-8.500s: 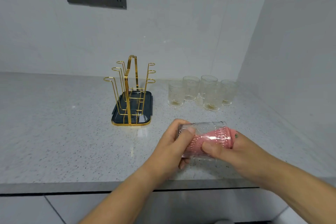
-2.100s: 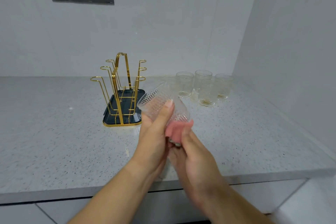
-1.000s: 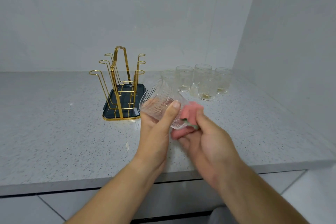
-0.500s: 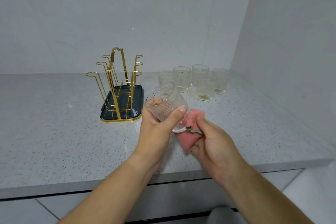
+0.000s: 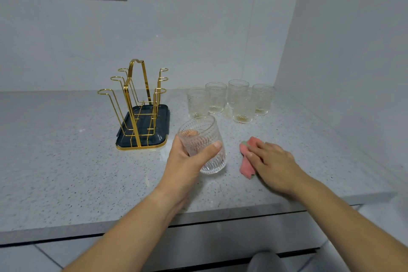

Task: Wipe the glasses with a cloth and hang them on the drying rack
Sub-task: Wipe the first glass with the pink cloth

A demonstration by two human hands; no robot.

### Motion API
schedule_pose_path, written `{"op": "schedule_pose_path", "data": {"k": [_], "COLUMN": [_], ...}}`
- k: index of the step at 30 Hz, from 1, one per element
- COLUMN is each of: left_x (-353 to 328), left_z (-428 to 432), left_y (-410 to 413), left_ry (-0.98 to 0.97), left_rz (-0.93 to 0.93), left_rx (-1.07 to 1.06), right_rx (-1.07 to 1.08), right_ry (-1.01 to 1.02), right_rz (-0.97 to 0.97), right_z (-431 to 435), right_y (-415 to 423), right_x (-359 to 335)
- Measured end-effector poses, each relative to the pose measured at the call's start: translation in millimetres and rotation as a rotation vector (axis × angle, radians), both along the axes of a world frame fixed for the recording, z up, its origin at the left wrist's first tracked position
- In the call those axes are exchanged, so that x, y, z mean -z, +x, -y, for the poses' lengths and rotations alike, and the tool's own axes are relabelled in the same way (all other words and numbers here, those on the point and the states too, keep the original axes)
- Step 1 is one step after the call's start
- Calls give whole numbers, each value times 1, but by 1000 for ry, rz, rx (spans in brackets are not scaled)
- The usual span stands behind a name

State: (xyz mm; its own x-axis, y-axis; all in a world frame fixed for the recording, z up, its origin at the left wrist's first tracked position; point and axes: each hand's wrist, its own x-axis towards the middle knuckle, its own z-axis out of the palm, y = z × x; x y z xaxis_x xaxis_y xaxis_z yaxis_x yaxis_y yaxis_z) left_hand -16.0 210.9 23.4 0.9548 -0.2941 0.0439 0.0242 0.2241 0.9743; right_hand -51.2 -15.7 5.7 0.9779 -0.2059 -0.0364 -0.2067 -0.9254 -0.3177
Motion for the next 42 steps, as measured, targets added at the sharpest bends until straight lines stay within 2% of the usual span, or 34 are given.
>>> {"op": "schedule_pose_path", "data": {"k": [4, 6, 8, 13, 15, 18, 21, 25, 29, 33, 39, 42], "left_x": [-1, -4, -11, -39, -52, -70, -89, -126, -178, -210, -207, -197], "left_z": [-9, -14, -18, -24, -27, -35, -52, -87, -122, -149, -179, -188], "left_y": [2, 5, 6, 9, 12, 18, 32, 63, 102, 156, 232, 259], "left_ry": [17, 28, 22, -44, -75, -109, -29, 130, 285, 442, 669, 711], "left_rz": [11, 18, 30, 130, 177, 208, 259, 383, 480, 531, 564, 607], "left_rx": [54, 64, 61, 28, 8, -15, -27, -107, -134, -118, -132, -151], "right_rx": [33, 5, 7, -50, -135, -191, -188, -170, -188, -257, -297, -287], "right_ry": [72, 340, 686, 1602, 1834, 1994, 1982, 1826, 1577, 1214, 883, 765], "right_rz": [285, 369, 340, 7, -68, -46, 97, 229, 327, 438, 461, 457], "right_z": [-16, -33, -53, -94, -106, -120, -131, -142, -155, -177, -204, -216], "right_y": [-5, -9, -9, 0, 7, 23, 41, 75, 115, 167, 246, 277], "right_x": [-12, -24, -35, -48, -56, -74, -97, -133, -178, -217, -228, -231]}}
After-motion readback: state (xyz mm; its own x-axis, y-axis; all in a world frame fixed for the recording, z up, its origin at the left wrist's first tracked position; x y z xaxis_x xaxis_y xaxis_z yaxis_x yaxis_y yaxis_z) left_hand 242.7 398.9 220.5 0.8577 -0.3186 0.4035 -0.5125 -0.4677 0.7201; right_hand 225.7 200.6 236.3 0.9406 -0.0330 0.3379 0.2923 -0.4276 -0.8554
